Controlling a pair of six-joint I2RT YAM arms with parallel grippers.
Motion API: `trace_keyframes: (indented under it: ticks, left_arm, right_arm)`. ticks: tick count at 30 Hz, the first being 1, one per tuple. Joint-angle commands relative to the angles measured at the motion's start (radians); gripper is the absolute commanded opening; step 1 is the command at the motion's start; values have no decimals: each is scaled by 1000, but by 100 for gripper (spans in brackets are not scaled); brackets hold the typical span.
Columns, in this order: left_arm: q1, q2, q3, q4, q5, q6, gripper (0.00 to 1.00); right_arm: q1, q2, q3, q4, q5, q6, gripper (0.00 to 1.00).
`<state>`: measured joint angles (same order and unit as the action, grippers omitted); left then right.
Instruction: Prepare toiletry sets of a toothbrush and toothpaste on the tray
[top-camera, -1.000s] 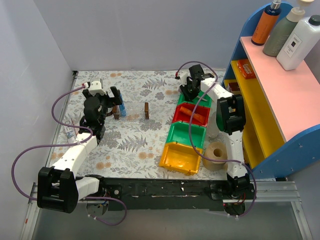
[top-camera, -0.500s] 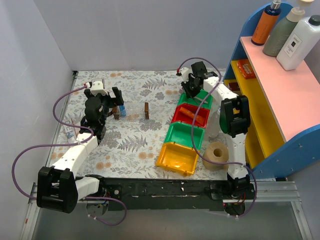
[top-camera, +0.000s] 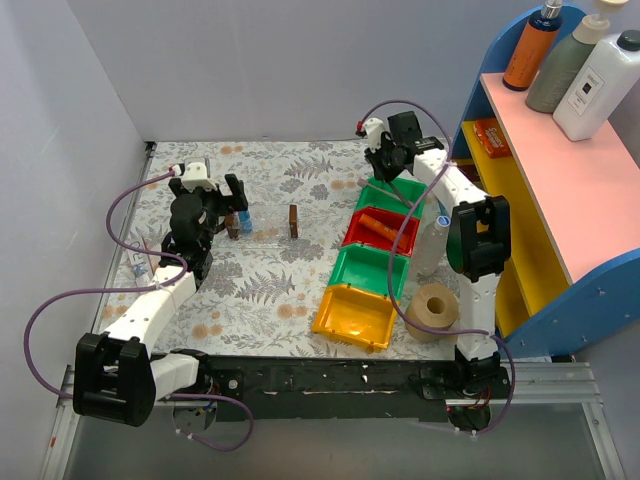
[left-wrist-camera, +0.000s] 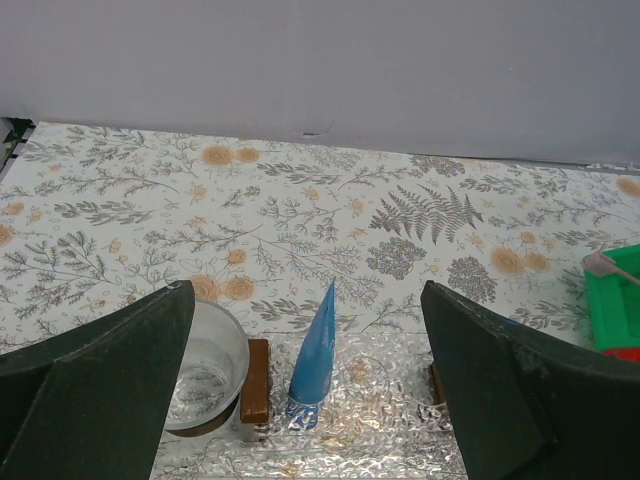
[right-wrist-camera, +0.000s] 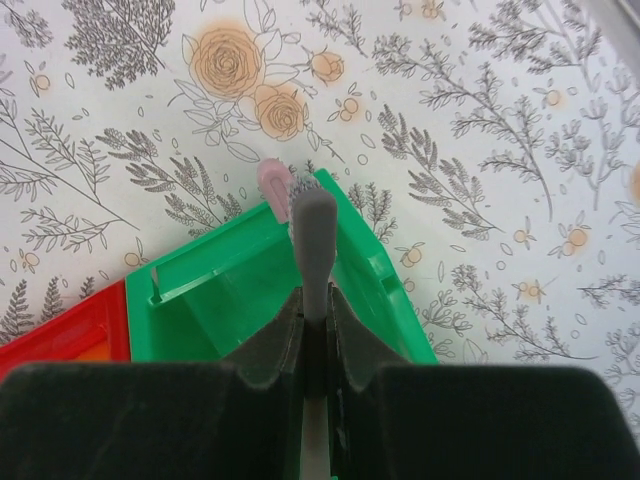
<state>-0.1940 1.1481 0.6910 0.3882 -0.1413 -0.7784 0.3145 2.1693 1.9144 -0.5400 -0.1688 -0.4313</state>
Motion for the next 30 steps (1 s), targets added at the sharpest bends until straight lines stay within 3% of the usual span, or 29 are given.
trace_keyframes:
  ticks: [1,19,26,30]
  left_arm:
    - [-7,-47,30,-6,-6,16,98]
    - [-31,-108,61,-46,20,-58,98]
    - [-45,-104,136,-121,123,-227,98]
    - [-61,-47,240,-176,248,-381,90]
  right_arm:
    - [6,-114,-9,63,5,5,1]
    - [212,-339,-90,218,20,29,1]
    - [319,-424,-228,385,-37,117,1]
    - [373,-447,-273,455,-72,180,1]
